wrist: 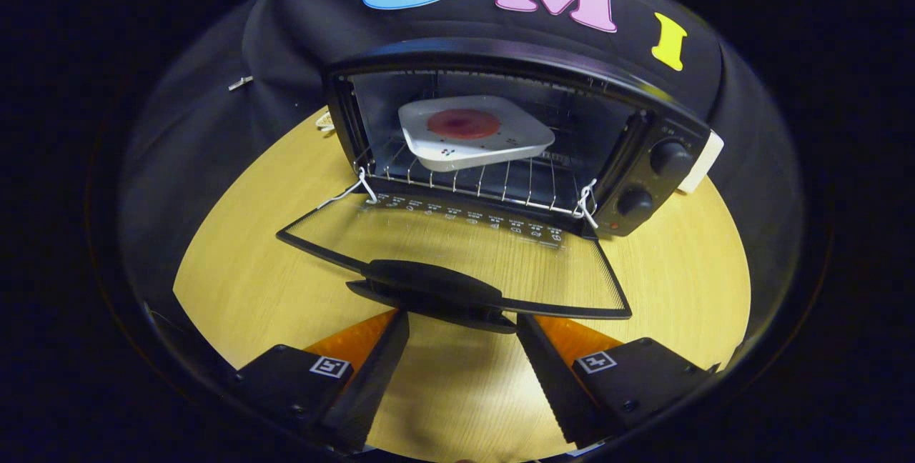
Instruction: Open the toaster oven, put the food inside, and close the toaster oven door.
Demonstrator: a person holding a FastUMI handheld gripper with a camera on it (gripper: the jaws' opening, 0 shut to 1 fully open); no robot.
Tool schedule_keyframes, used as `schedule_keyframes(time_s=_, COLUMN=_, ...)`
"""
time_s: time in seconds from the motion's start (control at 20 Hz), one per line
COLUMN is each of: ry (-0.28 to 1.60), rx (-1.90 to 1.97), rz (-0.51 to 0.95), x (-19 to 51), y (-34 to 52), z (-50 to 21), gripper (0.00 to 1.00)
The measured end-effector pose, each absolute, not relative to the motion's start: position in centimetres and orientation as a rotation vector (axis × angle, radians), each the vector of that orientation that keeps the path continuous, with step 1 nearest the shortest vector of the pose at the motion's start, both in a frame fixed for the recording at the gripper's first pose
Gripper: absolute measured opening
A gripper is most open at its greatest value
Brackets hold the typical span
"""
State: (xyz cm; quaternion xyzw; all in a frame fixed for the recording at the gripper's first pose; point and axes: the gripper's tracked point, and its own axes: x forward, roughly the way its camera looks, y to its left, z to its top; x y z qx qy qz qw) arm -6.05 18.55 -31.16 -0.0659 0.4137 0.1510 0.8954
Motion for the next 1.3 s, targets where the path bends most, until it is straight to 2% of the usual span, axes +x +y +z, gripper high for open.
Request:
schedule_keyframes(time_s=0.5, ry=0.776, rx=-0.014, rz=0.324, x=-4.2, y=19.4, z=-25.6, gripper=0.99)
schedule_keyframes(time_s=0.85, ry=0.534, rx=0.038, rz=0.313, x=-0.9, y=19.1, z=-16.9, gripper=0.99)
schedule_keyframes(time_s=1.3, ry=0.257, rx=0.072, rz=0.246, x=-0.6, y=11.6, z=-5.9, gripper=0.99)
